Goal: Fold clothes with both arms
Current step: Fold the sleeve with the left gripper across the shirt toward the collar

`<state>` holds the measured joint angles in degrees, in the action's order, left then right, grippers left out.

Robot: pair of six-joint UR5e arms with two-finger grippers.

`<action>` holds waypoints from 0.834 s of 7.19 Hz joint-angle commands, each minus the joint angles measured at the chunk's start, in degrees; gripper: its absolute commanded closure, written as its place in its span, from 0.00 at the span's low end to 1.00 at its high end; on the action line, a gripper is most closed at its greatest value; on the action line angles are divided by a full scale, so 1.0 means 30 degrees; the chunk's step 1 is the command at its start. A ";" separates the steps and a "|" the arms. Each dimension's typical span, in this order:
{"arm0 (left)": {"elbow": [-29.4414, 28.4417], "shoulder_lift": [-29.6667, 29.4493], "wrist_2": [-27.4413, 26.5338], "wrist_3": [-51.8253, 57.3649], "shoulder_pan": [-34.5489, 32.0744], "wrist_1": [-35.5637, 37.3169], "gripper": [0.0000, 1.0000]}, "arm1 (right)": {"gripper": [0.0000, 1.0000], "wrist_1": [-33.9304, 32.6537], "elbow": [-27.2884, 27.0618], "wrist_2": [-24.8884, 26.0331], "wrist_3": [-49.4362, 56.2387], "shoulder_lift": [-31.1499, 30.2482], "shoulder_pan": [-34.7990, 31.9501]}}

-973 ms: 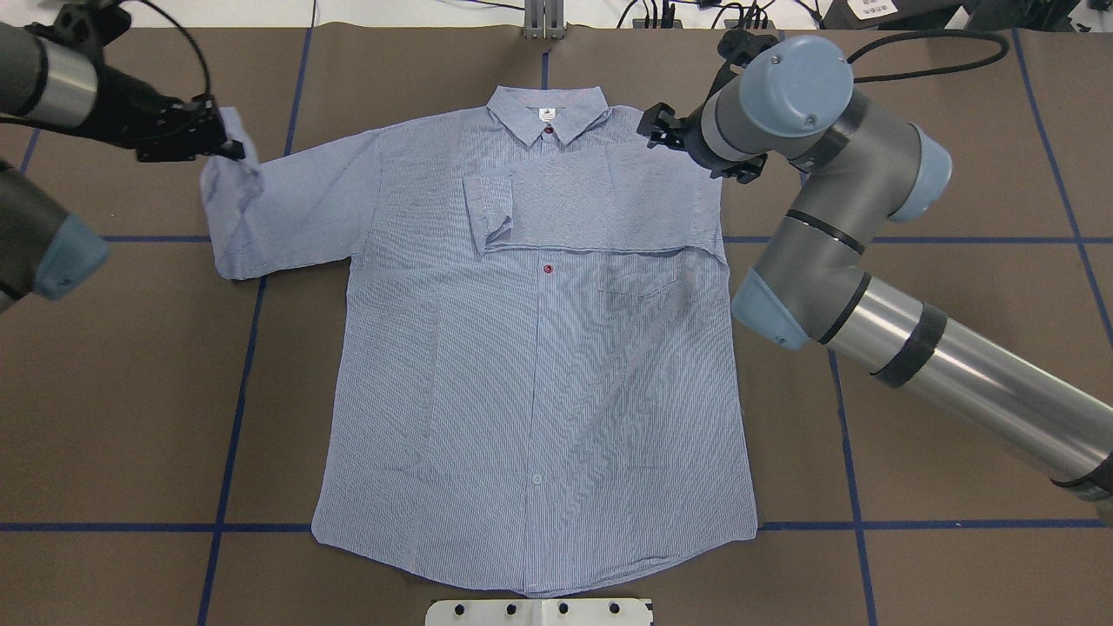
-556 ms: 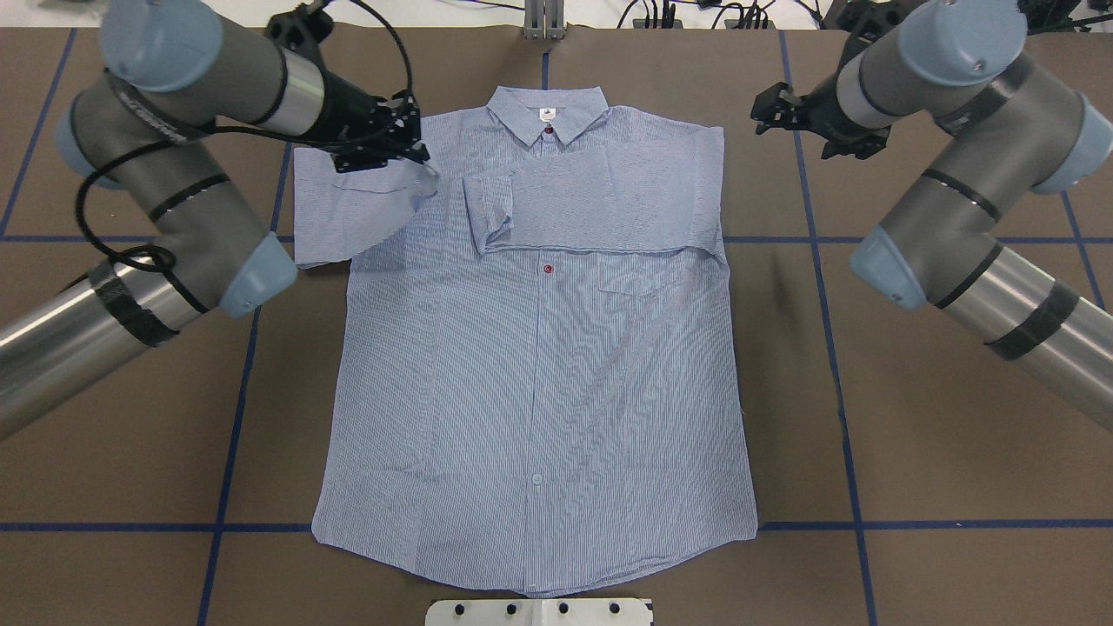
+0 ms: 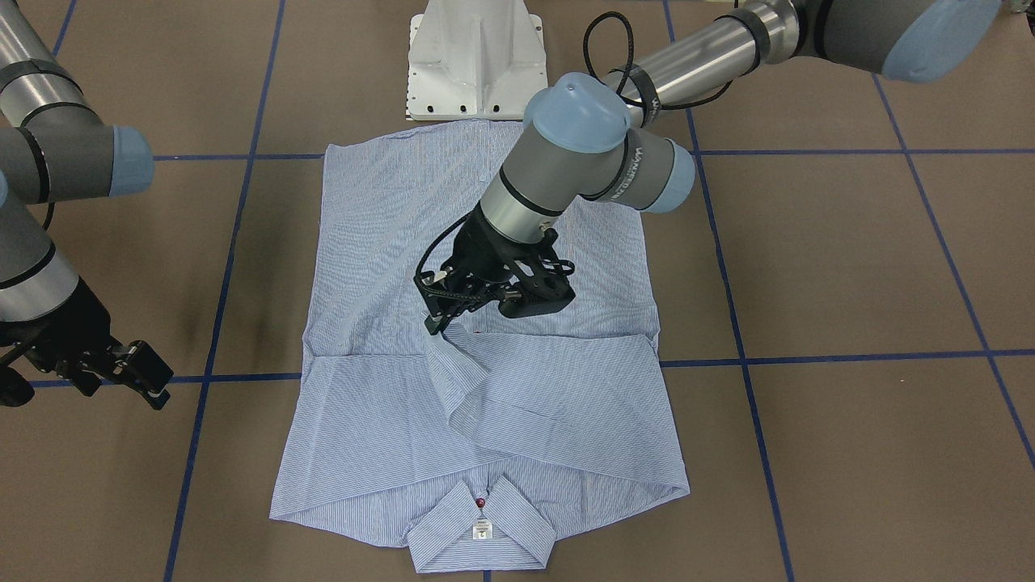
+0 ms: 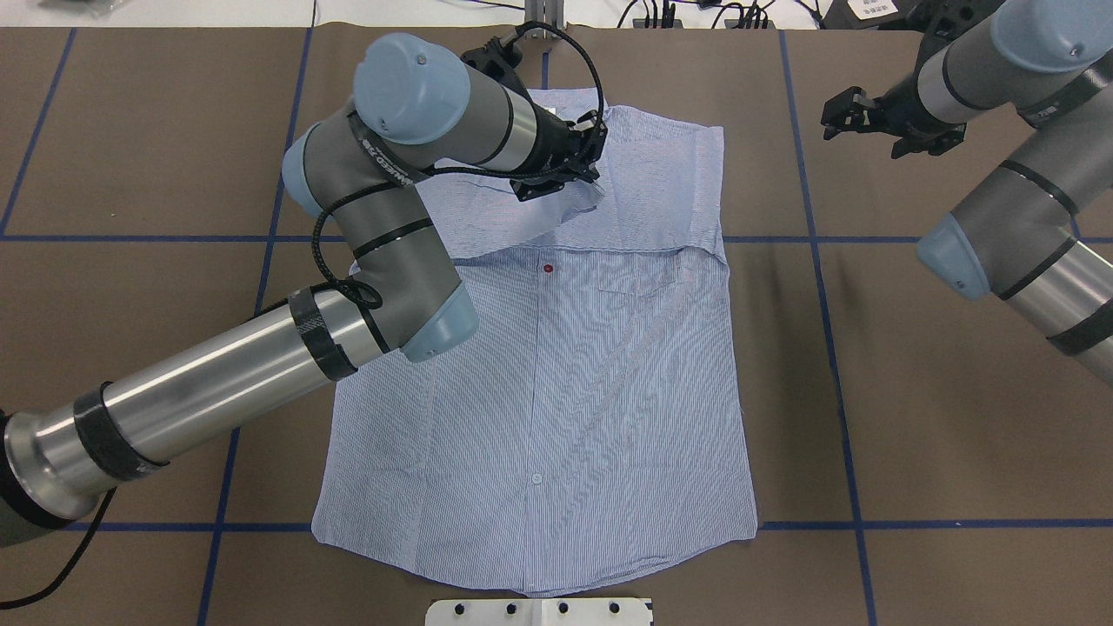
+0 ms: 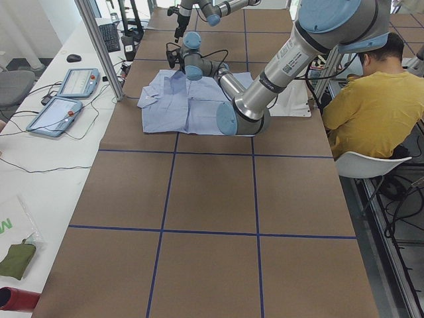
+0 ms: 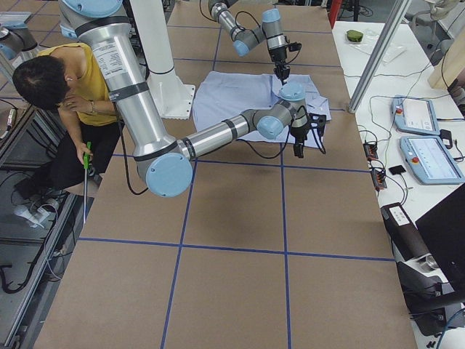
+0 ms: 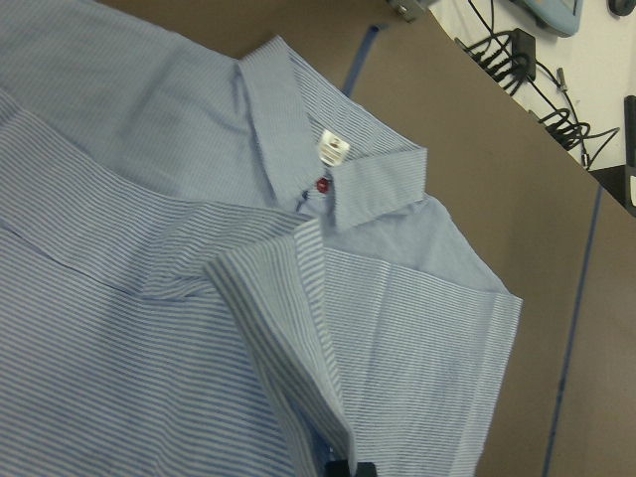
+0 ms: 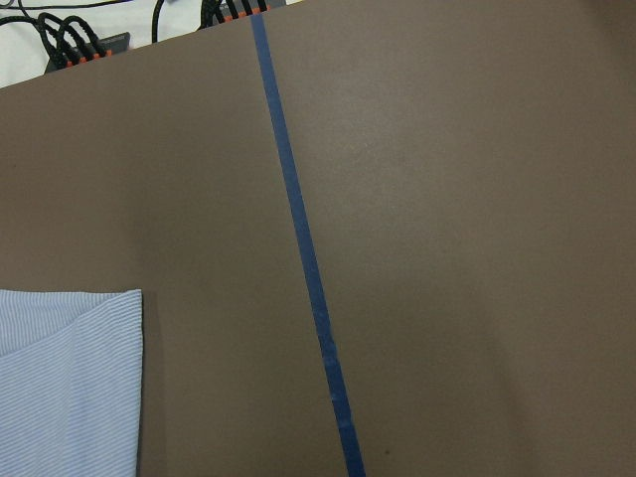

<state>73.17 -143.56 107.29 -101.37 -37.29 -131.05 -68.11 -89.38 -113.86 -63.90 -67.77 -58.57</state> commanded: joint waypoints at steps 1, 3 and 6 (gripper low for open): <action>-0.0103 -0.0163 -0.0694 -0.0019 0.0798 -0.0087 1.00 | 0.00 0.0000 0.0056 0.0013 0.0058 -0.0056 -0.0017; -0.0132 -0.0367 -0.1101 0.0010 0.1179 -0.0117 0.71 | 0.00 0.0000 0.0056 0.0013 0.0087 -0.0143 -0.0017; -0.1130 -0.1393 -0.2160 0.0127 0.1708 -0.0117 0.04 | 0.00 0.2209 -0.0149 -0.0103 -0.0292 -0.1162 0.0070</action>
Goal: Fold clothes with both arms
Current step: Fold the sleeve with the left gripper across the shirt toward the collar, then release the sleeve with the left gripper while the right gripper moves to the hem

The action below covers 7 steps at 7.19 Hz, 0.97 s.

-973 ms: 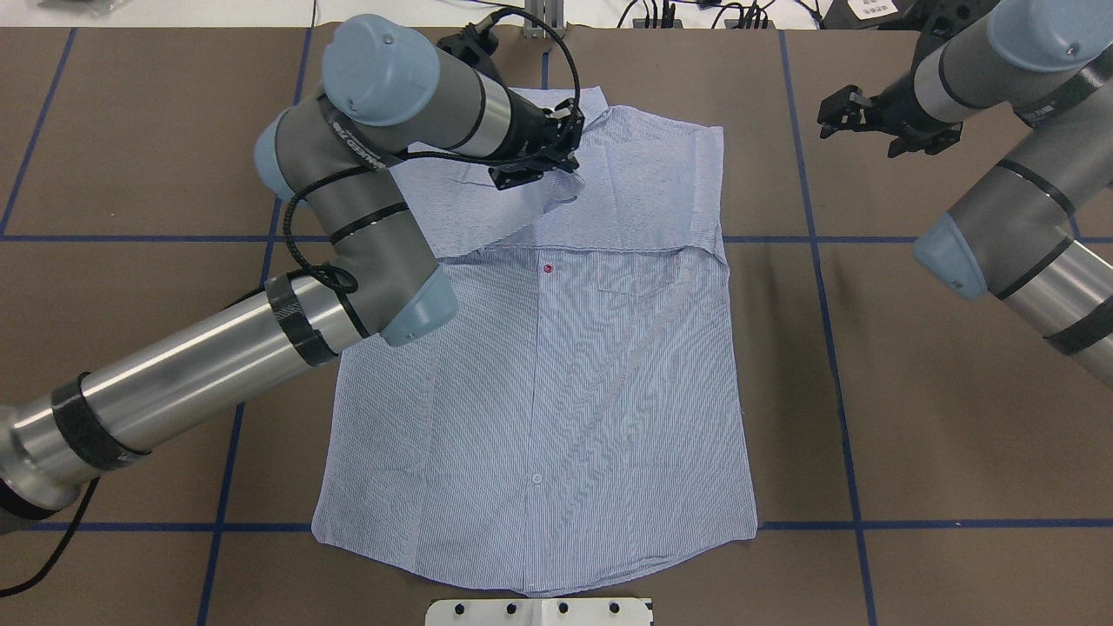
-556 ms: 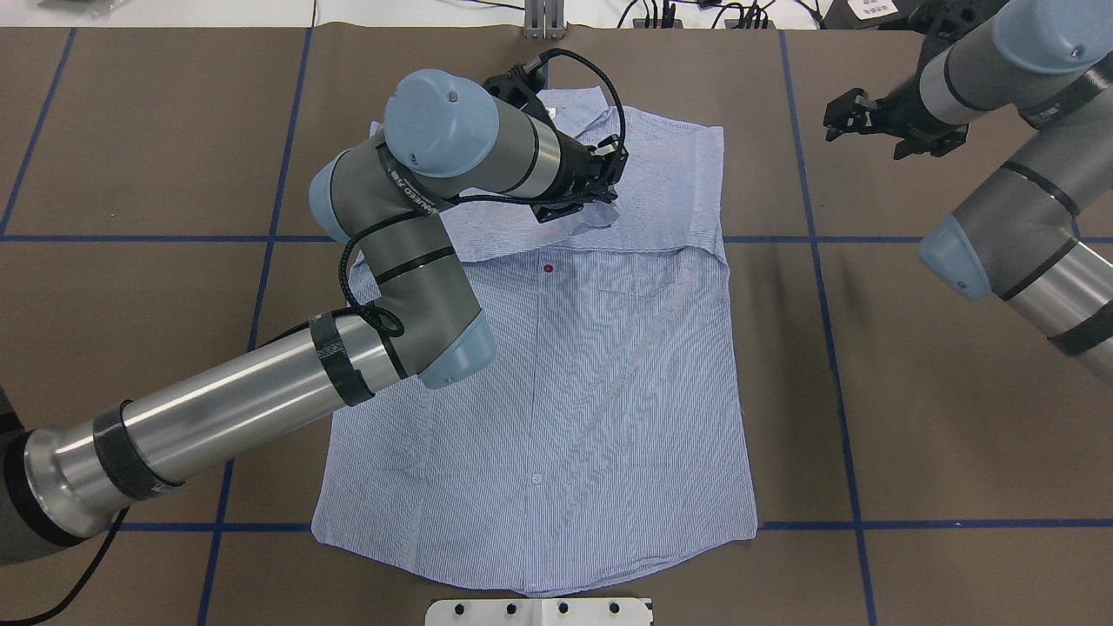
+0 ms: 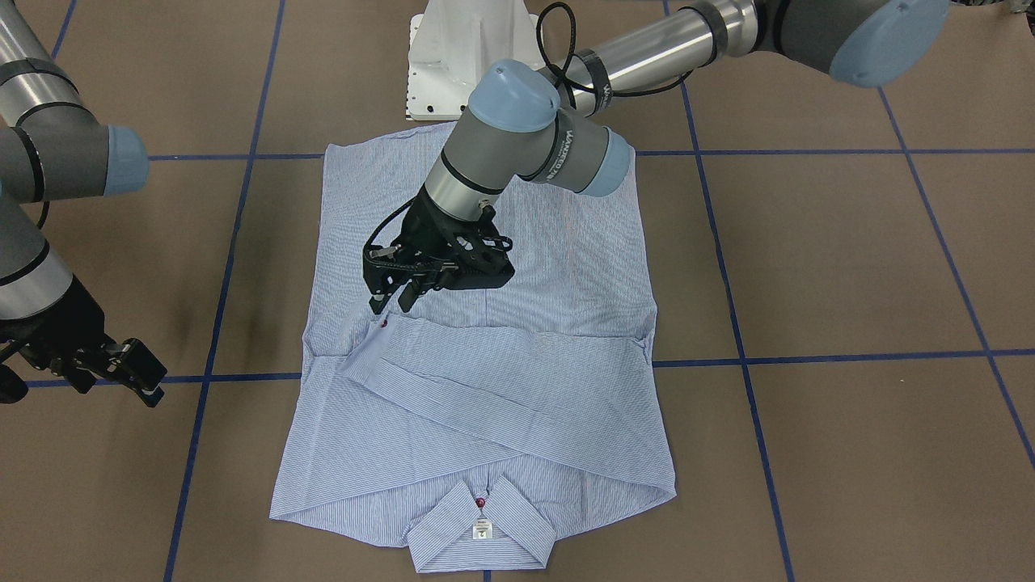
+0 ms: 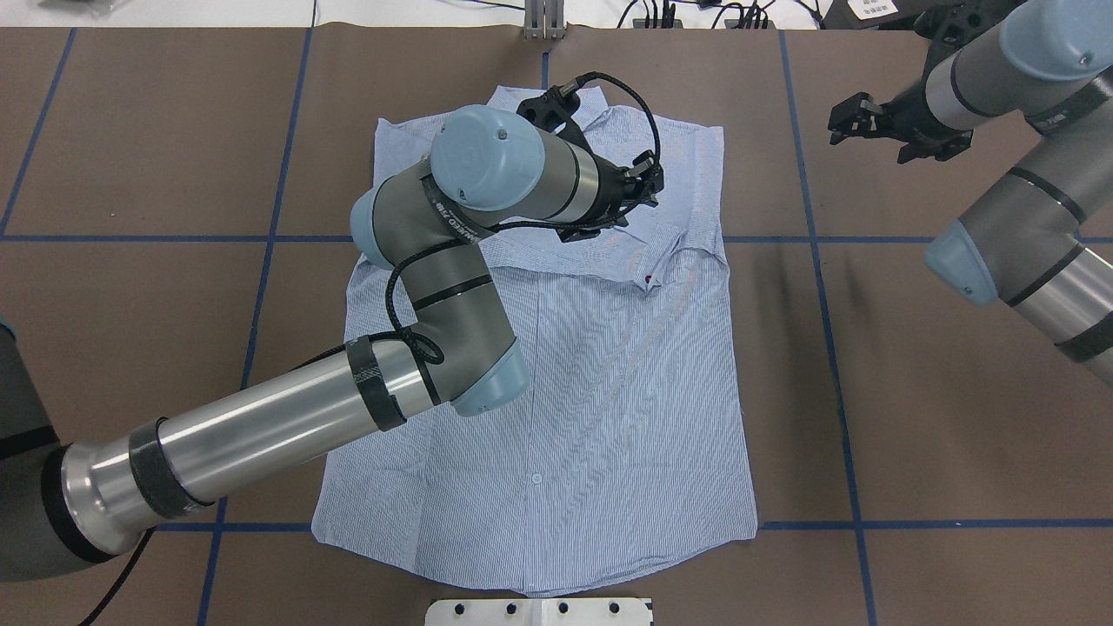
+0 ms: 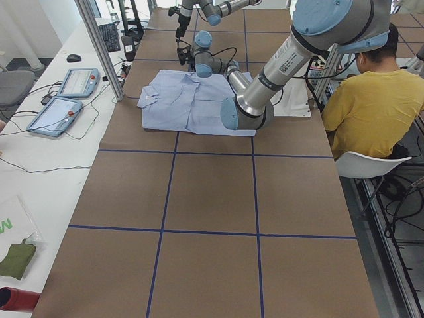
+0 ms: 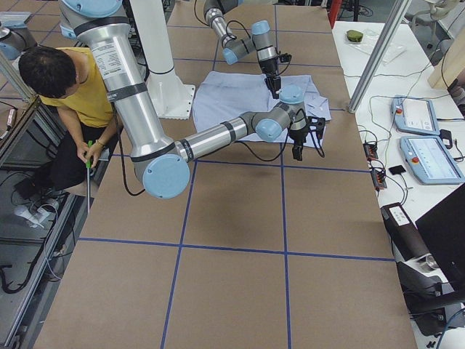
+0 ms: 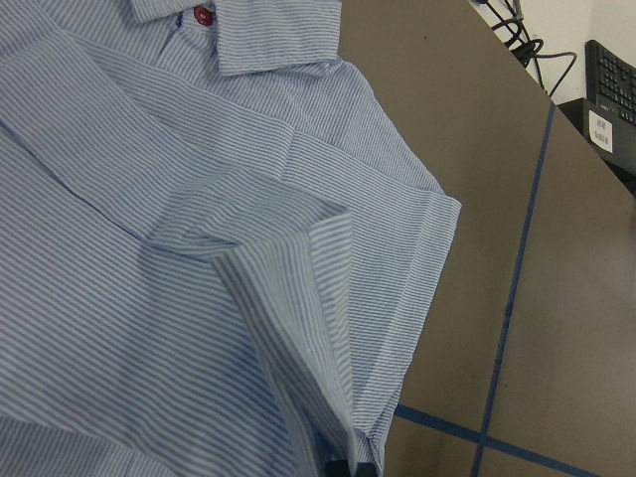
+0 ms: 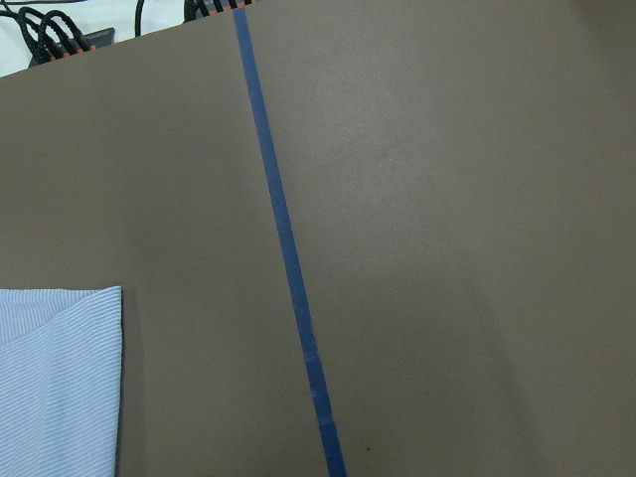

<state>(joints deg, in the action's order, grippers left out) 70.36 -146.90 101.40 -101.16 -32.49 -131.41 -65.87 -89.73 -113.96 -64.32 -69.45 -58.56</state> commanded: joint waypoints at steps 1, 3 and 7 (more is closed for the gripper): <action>0.0390 0.0008 -0.0108 0.0030 0.0051 0.0151 0.05 | 0.00 0.2377 -0.0089 -0.0420 -0.0963 -0.0813 0.0298; 0.6223 0.4905 0.0386 0.0436 -0.0038 0.0211 0.10 | 0.00 0.3001 -0.1922 0.0620 -0.6688 -0.0873 0.3244; 0.9948 0.8682 0.0682 0.4125 -0.1499 0.0415 0.12 | 0.01 0.0640 -1.0648 0.9262 -1.6096 -0.7102 1.3986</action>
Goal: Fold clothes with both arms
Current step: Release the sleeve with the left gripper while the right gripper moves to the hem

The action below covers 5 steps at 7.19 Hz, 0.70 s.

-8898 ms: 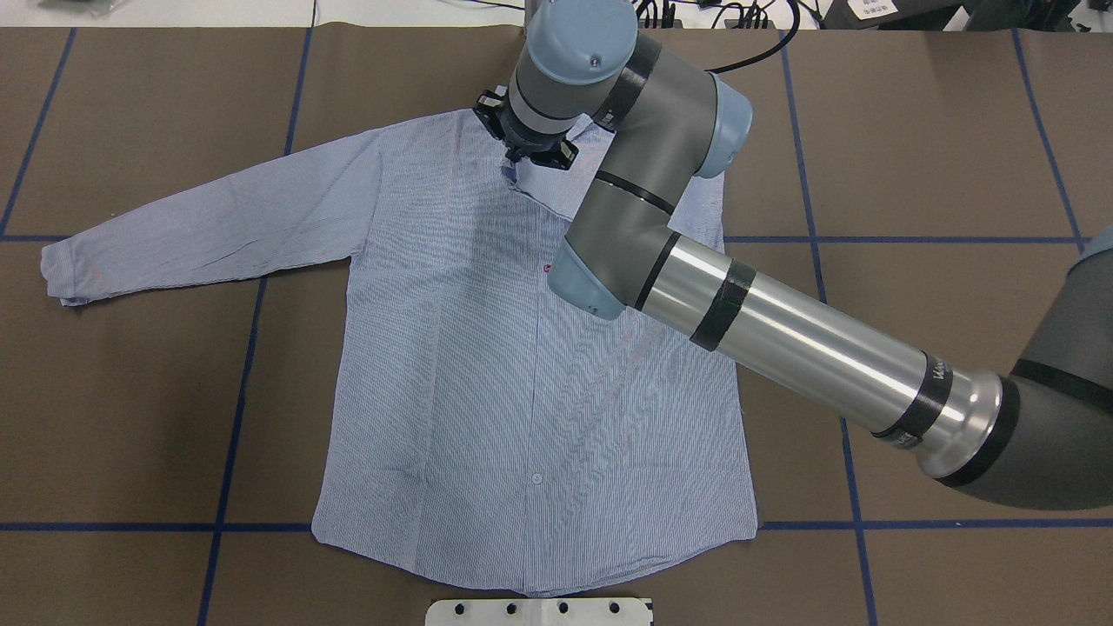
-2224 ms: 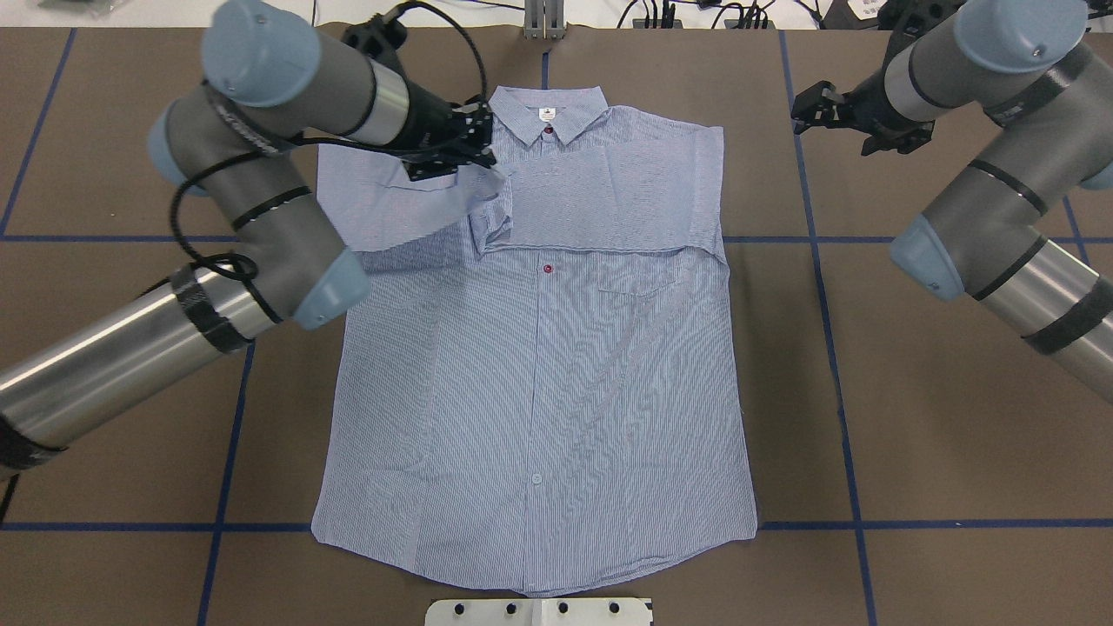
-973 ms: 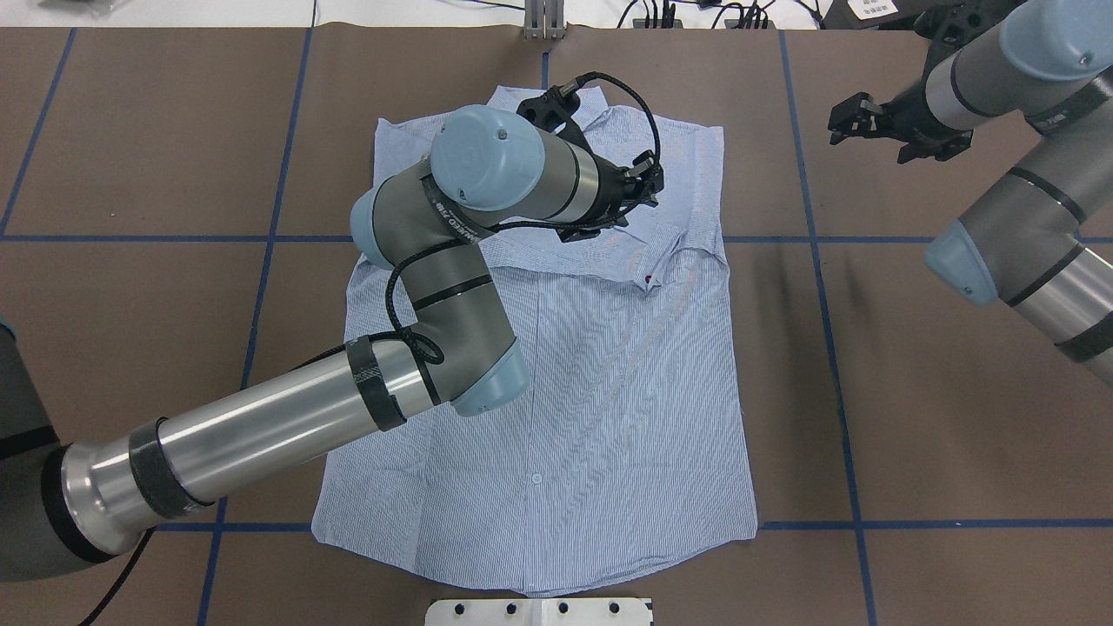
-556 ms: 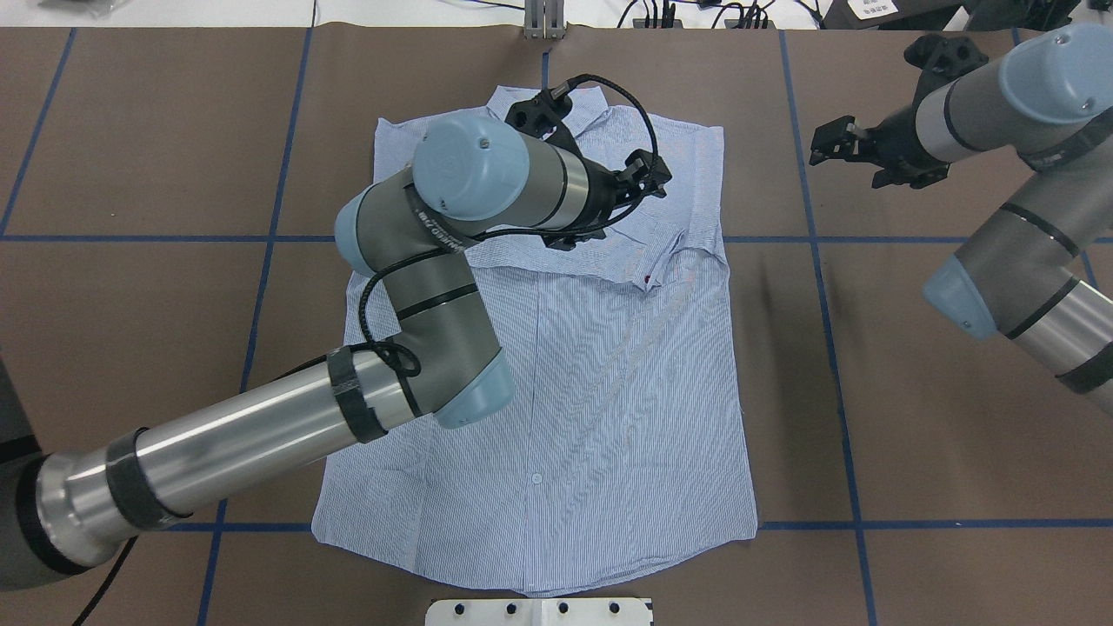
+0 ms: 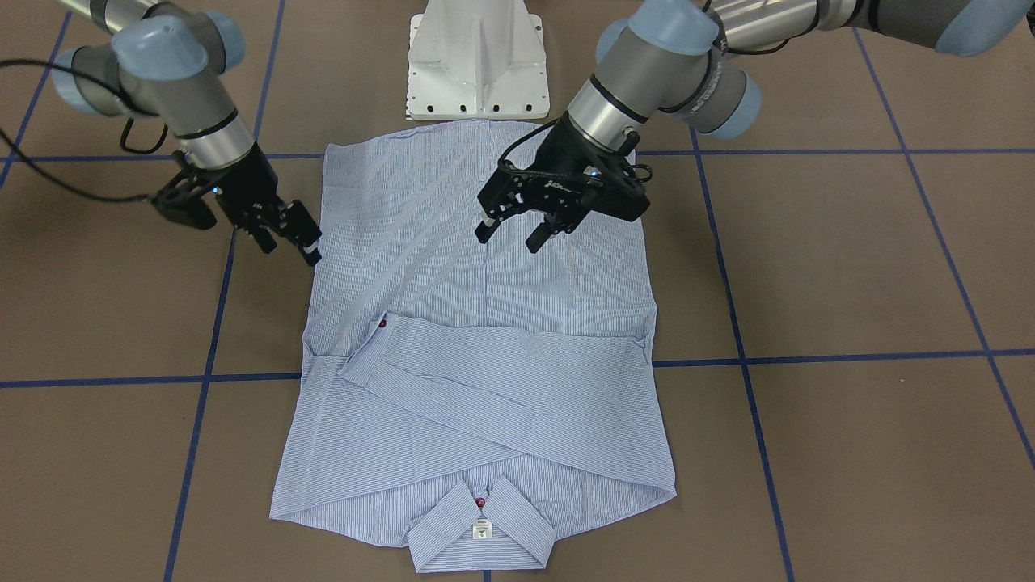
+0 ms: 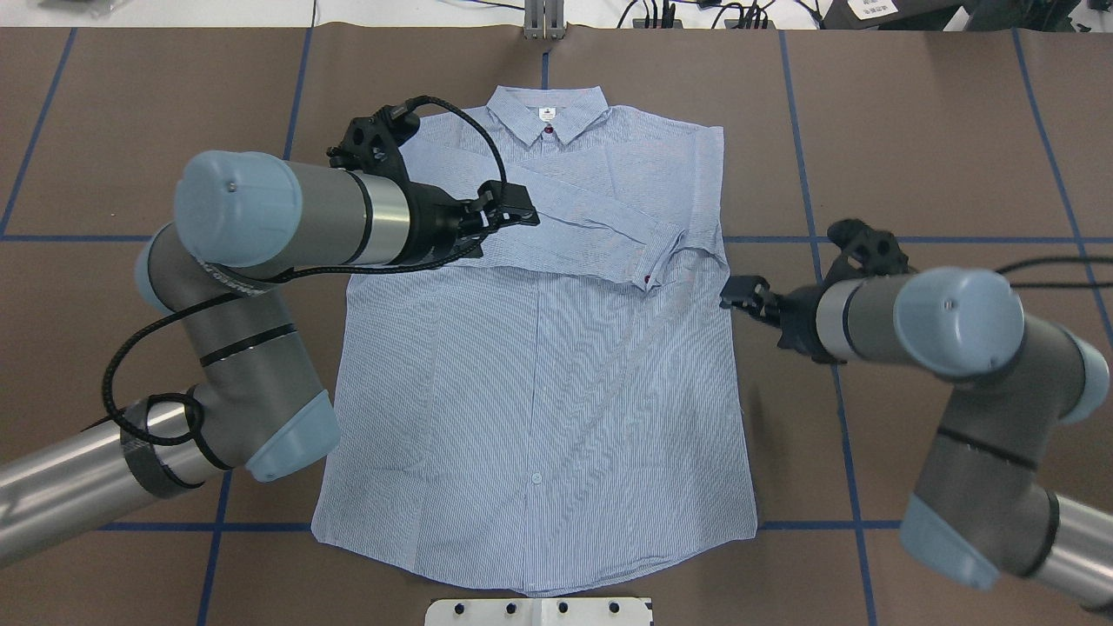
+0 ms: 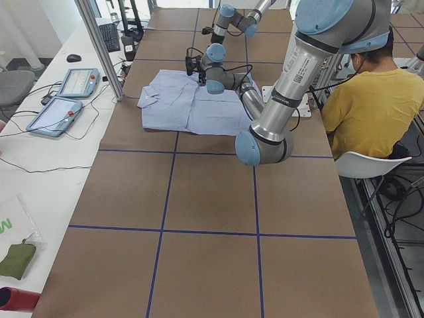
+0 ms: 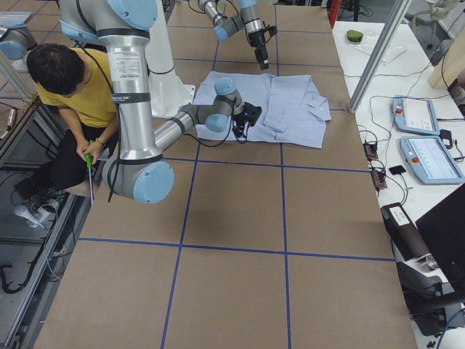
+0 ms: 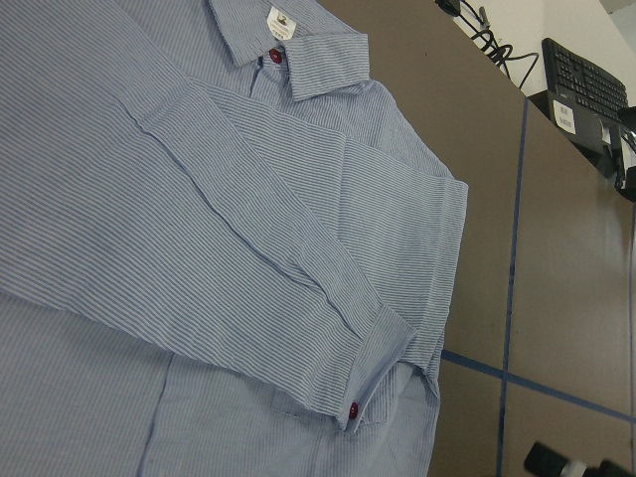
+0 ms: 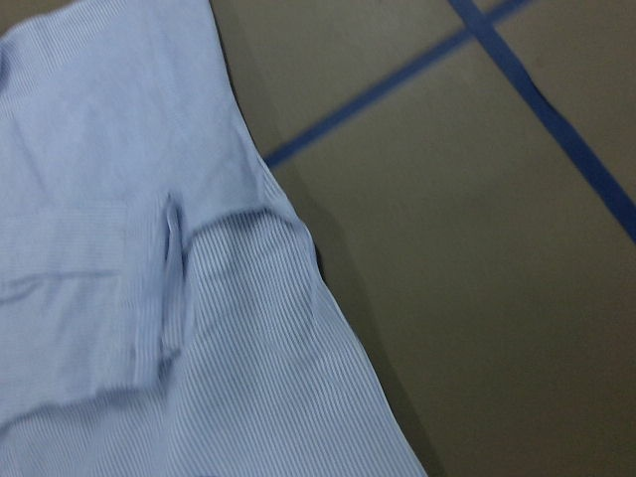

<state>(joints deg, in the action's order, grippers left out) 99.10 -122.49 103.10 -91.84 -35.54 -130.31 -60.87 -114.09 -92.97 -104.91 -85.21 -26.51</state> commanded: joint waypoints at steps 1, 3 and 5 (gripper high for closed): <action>0.0307 0.1185 0.0260 0.1487 -0.0865 0.0048 0.13 | 0.03 -0.2838 -0.3212 0.4774 -0.4444 -0.1860 0.5882; 0.0219 0.1630 0.0379 0.2019 -0.1045 0.0048 0.13 | 0.05 -0.4319 -0.3862 0.6787 -0.6625 -0.1714 0.8361; -0.0014 0.1690 0.0350 0.1990 -0.1016 -0.0039 0.13 | 0.07 -0.6043 -0.3483 0.7202 -0.7421 -0.1510 0.9130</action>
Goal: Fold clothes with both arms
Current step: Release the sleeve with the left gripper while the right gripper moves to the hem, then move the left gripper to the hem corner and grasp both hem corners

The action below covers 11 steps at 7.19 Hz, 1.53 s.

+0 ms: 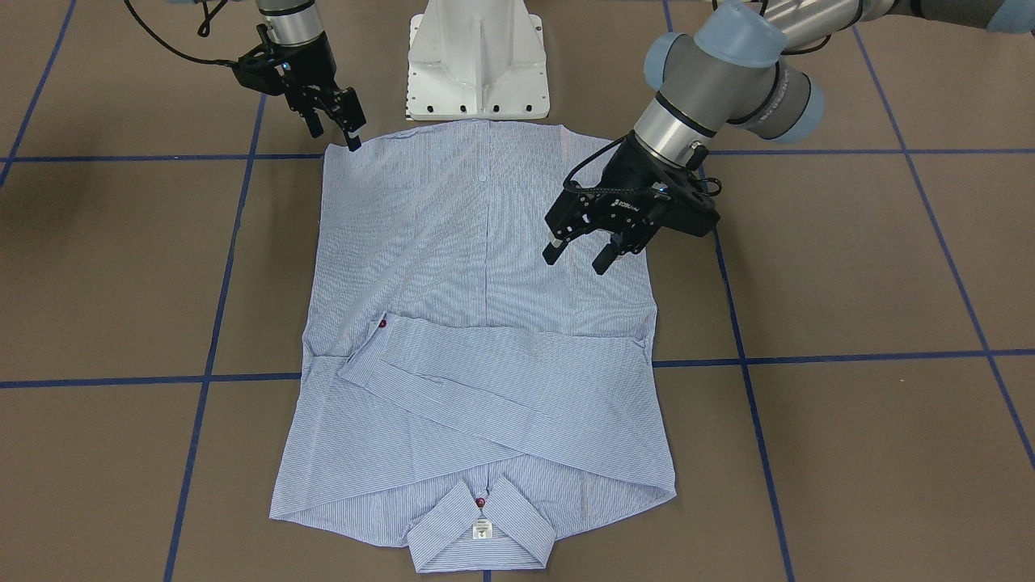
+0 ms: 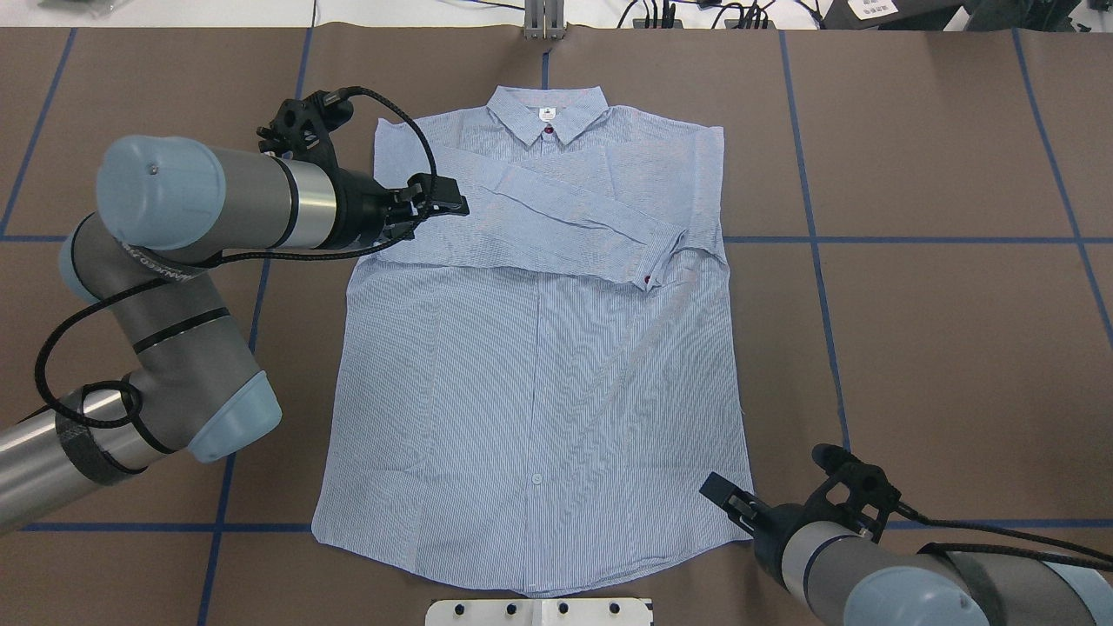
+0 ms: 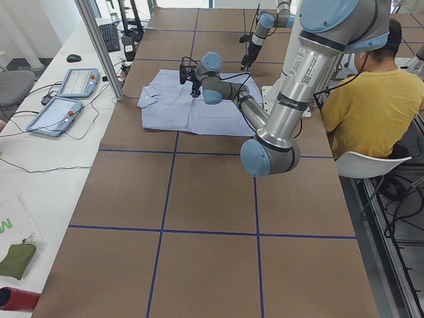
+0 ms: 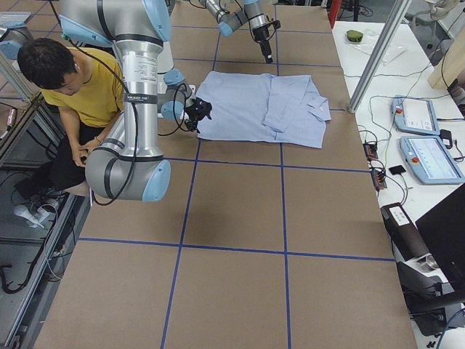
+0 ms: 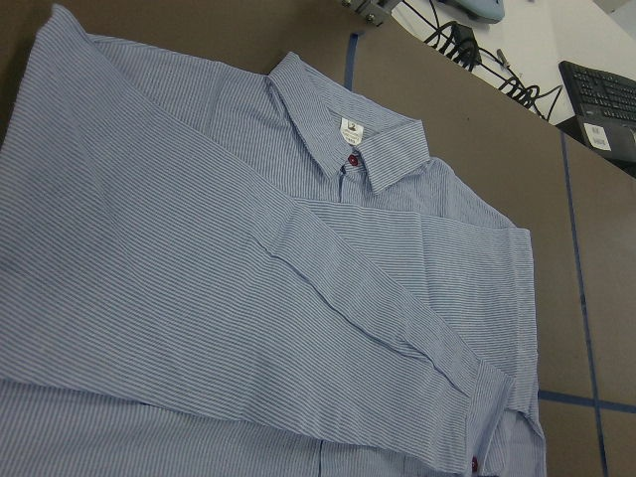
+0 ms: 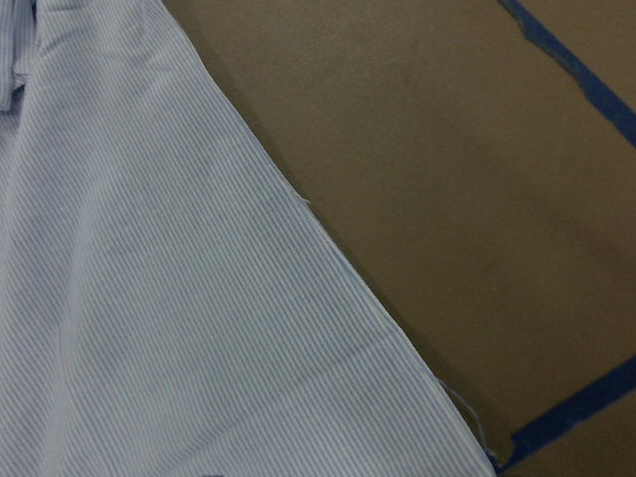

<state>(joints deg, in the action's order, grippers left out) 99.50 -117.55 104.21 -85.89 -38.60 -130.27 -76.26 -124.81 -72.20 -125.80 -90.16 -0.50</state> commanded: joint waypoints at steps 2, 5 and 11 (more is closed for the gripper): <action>-0.0412 0.0043 0.0010 0.0008 0.0035 -0.0260 0.13 | 0.08 -0.0946 0.0438 0.0189 -0.0490 0.0343 0.0546; -0.0471 0.0043 -0.0019 0.0008 0.0035 -0.0289 0.13 | 0.12 -0.0946 0.1379 0.0160 -0.0490 0.1077 0.0489; -0.0500 0.0043 -0.0019 -0.0021 0.0065 -0.0289 0.13 | 0.76 -0.1005 0.1349 0.0159 -0.1186 0.0667 0.0429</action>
<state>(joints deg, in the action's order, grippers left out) 98.07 -117.45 104.15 -85.95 -38.43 -131.13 -79.24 -120.75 -71.72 -127.82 -88.02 0.74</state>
